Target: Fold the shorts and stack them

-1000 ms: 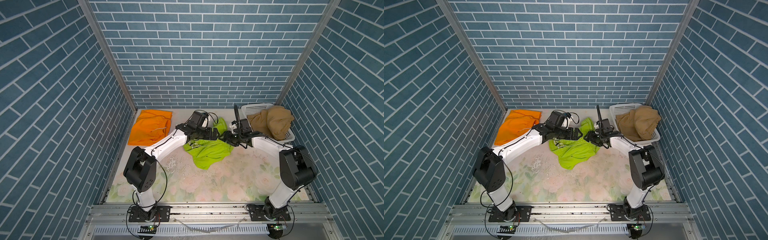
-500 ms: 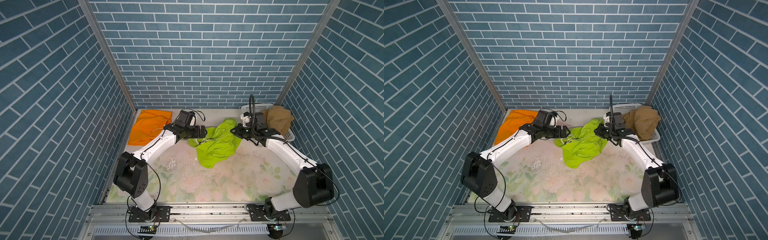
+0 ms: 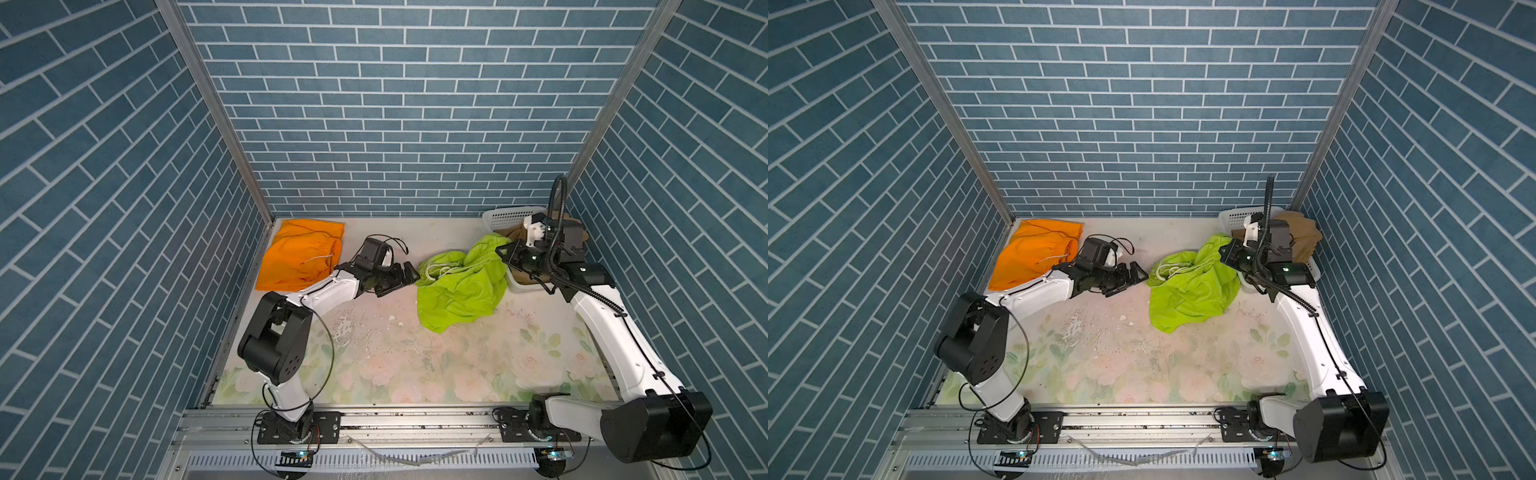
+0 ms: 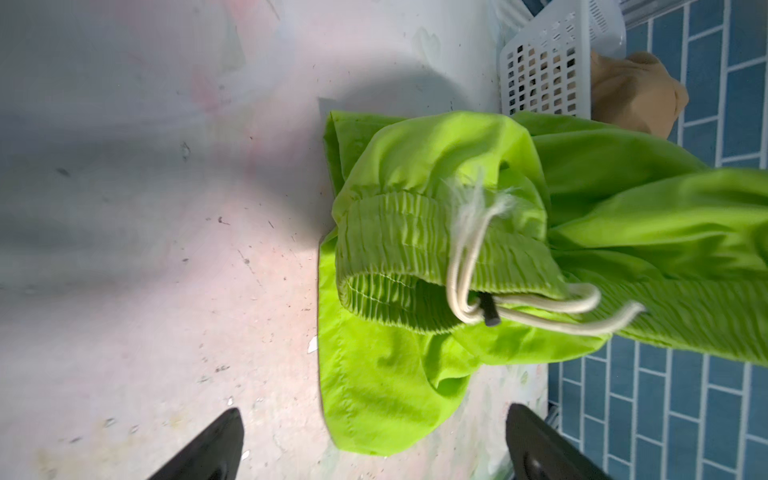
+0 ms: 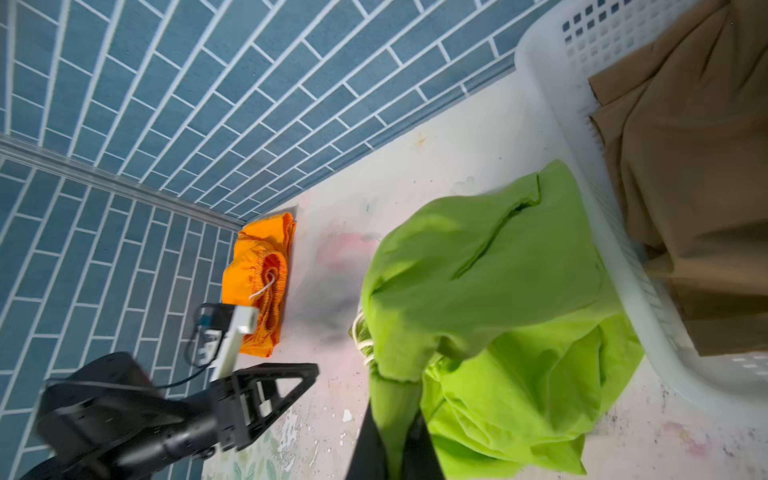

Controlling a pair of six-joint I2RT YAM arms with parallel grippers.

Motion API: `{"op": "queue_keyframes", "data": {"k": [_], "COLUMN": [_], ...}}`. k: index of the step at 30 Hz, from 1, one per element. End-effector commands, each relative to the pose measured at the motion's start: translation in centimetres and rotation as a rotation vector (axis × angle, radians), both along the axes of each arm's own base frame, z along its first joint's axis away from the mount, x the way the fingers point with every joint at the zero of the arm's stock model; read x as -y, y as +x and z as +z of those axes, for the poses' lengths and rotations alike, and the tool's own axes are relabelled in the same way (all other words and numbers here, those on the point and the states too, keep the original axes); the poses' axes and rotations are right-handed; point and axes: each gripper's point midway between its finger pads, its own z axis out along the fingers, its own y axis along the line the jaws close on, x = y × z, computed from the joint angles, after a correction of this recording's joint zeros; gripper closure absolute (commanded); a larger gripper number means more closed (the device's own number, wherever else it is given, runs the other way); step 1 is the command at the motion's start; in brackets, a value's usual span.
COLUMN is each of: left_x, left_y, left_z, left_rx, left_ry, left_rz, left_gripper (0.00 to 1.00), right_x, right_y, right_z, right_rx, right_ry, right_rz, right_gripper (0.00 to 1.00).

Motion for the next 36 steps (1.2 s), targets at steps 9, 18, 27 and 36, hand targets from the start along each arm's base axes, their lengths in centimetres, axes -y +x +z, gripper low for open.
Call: {"op": "queue_keyframes", "data": {"k": [9,18,27,36], "left_x": [4.5,5.1,5.1,4.9], "left_y": [5.8,5.9,4.3,3.2], "left_z": [0.2,0.8,-0.6,-1.8], "left_rx": [-0.106,-0.179,-0.264,-0.294], "left_ry": [-0.317,-0.547,-0.606,-0.591], "left_rz": [0.151,0.273,0.337,0.350], "left_gripper": [0.00,0.00,0.00,0.00], "right_x": [-0.8,-0.9,-0.9,-0.7], "right_y": [-0.4,-0.1,0.6,0.8], "right_z": [5.1,5.0,5.2,5.3], "right_rx": [0.151,0.165,0.178,0.186], "right_ry": [0.015,0.000,0.008,0.005], "right_rz": [0.073,0.090,0.083,0.073], "right_gripper": [1.00,1.00,1.00,1.00]}}
